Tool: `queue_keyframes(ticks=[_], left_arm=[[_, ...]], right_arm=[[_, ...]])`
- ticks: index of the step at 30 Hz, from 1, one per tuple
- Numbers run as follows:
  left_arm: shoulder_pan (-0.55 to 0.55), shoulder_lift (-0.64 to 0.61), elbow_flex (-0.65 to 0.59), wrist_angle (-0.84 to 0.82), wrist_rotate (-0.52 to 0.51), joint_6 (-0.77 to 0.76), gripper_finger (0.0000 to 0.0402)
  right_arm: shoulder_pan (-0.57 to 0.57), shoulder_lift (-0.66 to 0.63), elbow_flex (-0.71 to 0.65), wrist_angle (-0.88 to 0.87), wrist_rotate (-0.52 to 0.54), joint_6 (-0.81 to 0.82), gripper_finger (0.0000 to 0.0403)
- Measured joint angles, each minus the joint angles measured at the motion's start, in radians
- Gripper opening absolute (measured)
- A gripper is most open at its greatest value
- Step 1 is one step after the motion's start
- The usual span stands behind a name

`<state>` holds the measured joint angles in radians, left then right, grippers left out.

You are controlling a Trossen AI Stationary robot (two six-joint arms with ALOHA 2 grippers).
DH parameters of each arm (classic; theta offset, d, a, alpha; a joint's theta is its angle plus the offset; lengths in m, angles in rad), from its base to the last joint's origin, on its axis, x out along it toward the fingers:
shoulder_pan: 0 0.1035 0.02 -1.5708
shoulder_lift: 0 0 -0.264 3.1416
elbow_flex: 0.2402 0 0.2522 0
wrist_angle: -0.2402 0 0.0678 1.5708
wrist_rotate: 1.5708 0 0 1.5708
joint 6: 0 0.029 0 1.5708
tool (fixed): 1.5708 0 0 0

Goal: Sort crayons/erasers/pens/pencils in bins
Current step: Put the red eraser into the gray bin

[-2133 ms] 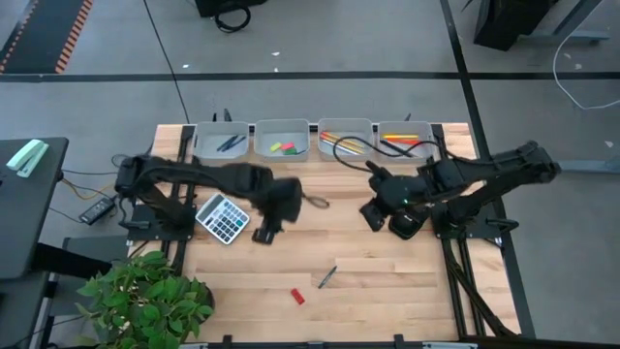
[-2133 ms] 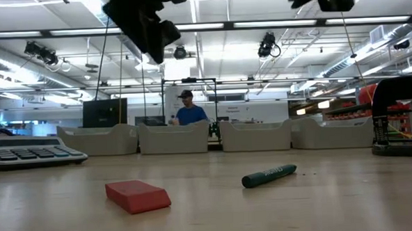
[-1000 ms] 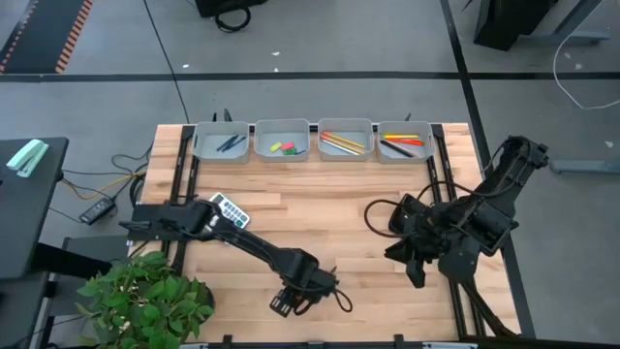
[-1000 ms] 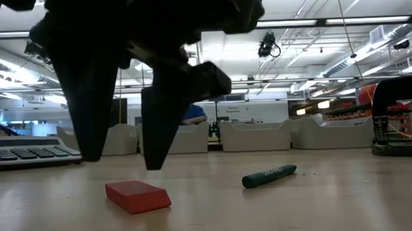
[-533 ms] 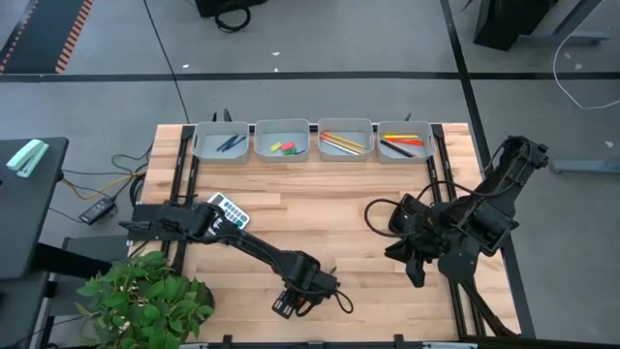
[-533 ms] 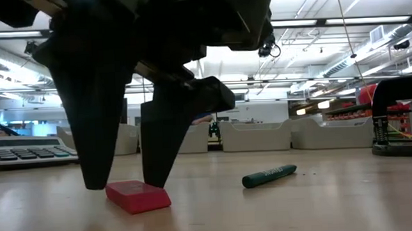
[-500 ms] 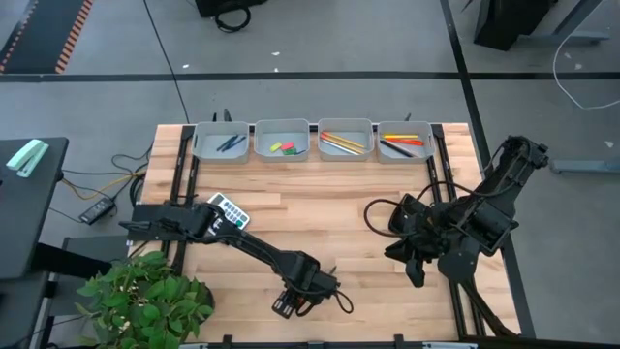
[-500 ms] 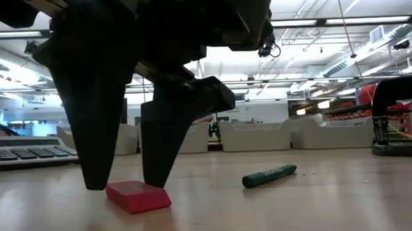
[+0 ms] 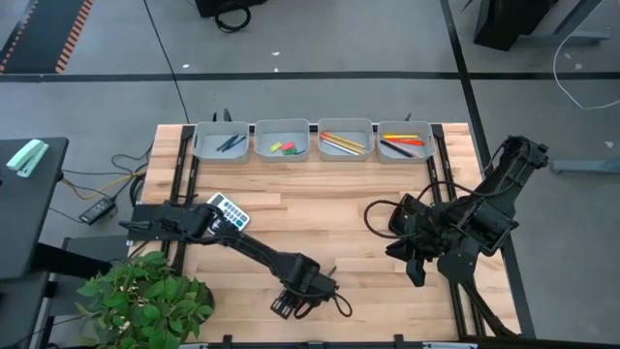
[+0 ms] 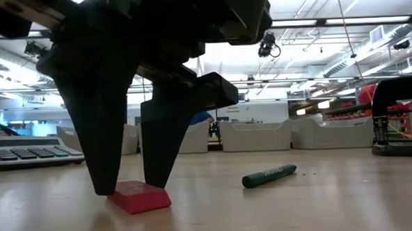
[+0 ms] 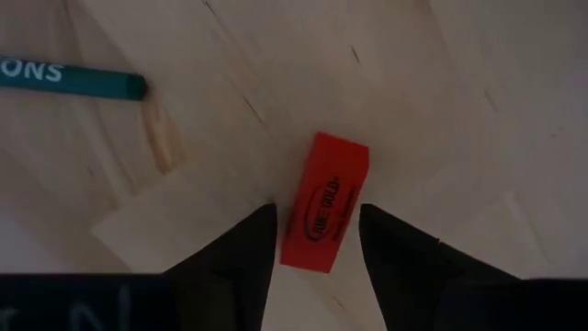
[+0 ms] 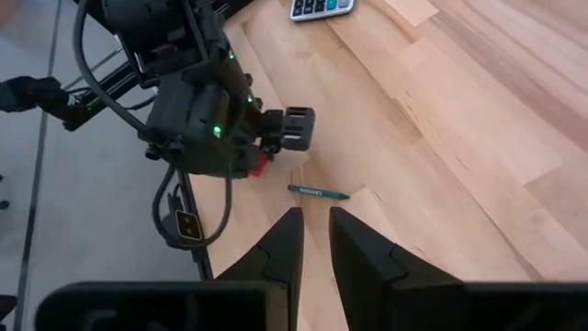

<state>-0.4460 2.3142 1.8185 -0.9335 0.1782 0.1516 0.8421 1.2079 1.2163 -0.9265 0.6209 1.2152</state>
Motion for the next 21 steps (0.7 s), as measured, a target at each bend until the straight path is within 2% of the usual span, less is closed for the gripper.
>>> queue_keyframes(ticks=[16,21], left_arm=[[-0.01,-0.007,-0.028,-0.012,-0.07,0.045,0.0122],[0.029,-0.024,0.015,-0.083,-0.1,-0.035,0.0102]], right_arm=[[-0.002,0.0,0.0,-0.026,0.014,0.007,0.0064],[-0.004,0.0,0.0,-0.03,0.035,0.006,0.0064]])
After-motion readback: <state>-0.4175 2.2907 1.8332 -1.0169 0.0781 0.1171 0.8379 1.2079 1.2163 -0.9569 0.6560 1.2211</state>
